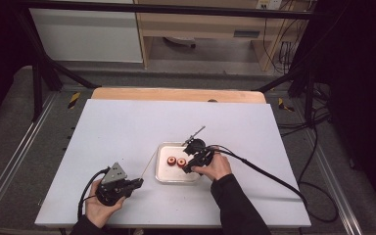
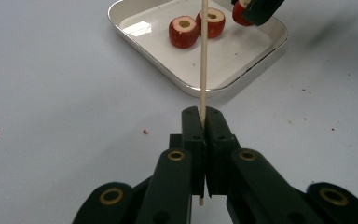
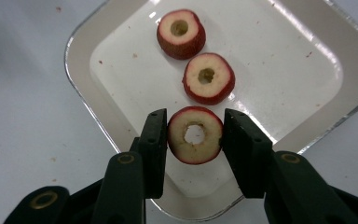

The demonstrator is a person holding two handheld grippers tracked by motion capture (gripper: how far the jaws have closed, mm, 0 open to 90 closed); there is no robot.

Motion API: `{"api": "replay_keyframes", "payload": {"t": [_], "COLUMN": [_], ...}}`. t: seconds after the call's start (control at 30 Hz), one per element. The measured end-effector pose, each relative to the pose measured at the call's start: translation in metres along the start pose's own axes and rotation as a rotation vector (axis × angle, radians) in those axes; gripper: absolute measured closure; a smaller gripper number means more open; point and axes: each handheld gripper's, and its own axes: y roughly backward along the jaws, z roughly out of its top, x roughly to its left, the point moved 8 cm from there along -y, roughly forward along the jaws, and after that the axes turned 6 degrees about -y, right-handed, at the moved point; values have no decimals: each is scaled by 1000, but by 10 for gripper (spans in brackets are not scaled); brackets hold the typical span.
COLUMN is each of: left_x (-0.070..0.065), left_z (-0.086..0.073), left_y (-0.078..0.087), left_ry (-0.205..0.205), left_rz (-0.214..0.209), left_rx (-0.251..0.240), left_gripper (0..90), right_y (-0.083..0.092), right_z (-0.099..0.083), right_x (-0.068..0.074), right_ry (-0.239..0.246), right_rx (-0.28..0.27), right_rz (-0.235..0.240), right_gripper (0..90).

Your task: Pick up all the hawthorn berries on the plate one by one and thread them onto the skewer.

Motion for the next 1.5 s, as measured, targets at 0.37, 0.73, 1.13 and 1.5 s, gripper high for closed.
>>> {"api": "replay_keyframes", "payload": {"t": [0.37, 0.73, 1.13, 1.5], "left_x": [-5, -11, -20, -28], "left_z": [2, 6, 12, 16], "left_y": [-2, -7, -16, -27], "left_ry": [0, 3, 39, 84], "left_rz": [3, 5, 1, -2], "left_rx": [-8, -16, -28, -16], "left_gripper": [883, 883, 883, 883], "right_y": [30, 53, 57, 52], "right_z": [5, 12, 22, 30], "right_x": [-2, -4, 3, 8], "right_ry": [-77, -226, -353, -420], "right_rx": [-241, -565, -778, -911], "right_rz": [56, 161, 261, 275], "right_gripper": [615, 616, 616, 616]}}
